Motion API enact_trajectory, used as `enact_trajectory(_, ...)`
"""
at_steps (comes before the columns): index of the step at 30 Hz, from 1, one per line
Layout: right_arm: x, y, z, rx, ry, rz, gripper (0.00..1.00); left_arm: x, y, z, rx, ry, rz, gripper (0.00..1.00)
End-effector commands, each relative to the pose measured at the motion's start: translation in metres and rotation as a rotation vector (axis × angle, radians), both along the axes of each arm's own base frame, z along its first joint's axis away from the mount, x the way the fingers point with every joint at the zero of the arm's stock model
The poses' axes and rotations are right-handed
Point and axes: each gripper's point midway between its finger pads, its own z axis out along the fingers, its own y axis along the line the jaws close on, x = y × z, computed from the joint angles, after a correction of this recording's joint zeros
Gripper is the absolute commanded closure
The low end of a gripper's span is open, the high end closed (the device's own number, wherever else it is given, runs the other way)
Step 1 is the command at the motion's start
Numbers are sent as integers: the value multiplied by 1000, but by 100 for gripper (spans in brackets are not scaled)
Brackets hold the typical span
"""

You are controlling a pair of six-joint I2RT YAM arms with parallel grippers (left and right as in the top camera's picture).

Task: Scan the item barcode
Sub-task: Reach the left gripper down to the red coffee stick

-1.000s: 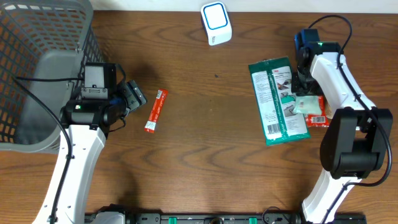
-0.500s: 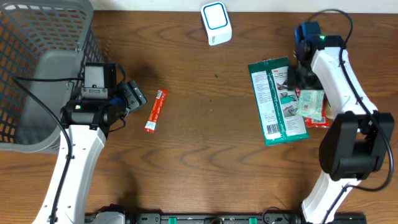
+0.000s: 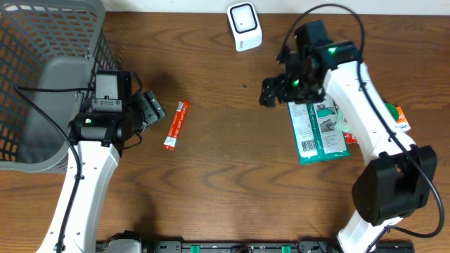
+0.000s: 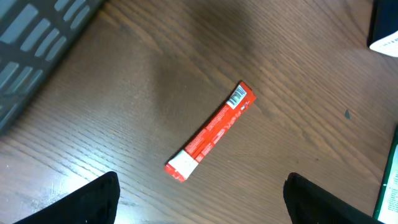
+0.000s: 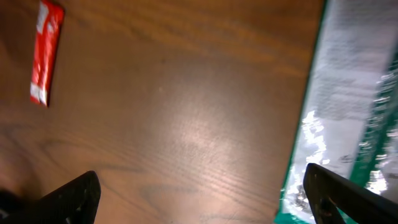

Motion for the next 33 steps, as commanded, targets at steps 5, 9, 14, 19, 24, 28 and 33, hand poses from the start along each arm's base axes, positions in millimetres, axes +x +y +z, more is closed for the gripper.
enact_trajectory(5, -9, 7, -19, 15, 44, -8, 1, 12, 2, 11, 6, -59, 6, 2)
enact_trajectory(9, -11, 6, -21, 10, 51, -9, 1, 1, 1, 0, 8, 1, 2, 1)
enact_trajectory(14, -14, 6, -27, 7, 60, -8, 1, -12, -9, -37, 40, 93, -78, 92)
enact_trajectory(19, -12, 7, -32, 11, 49, -7, 1, -4, -11, -67, 146, 148, -190, 92)
enact_trajectory(24, -12, 6, -33, 10, 50, -7, 1, 12, 5, -98, 239, 193, -150, 92)
enact_trajectory(28, -12, 6, -33, 5, 48, -7, 1, 19, 4, -128, 240, 243, -155, 90)
enact_trajectory(33, -11, 6, -33, 4, 45, -4, 1, 11, -5, -163, 184, 338, -165, 90)
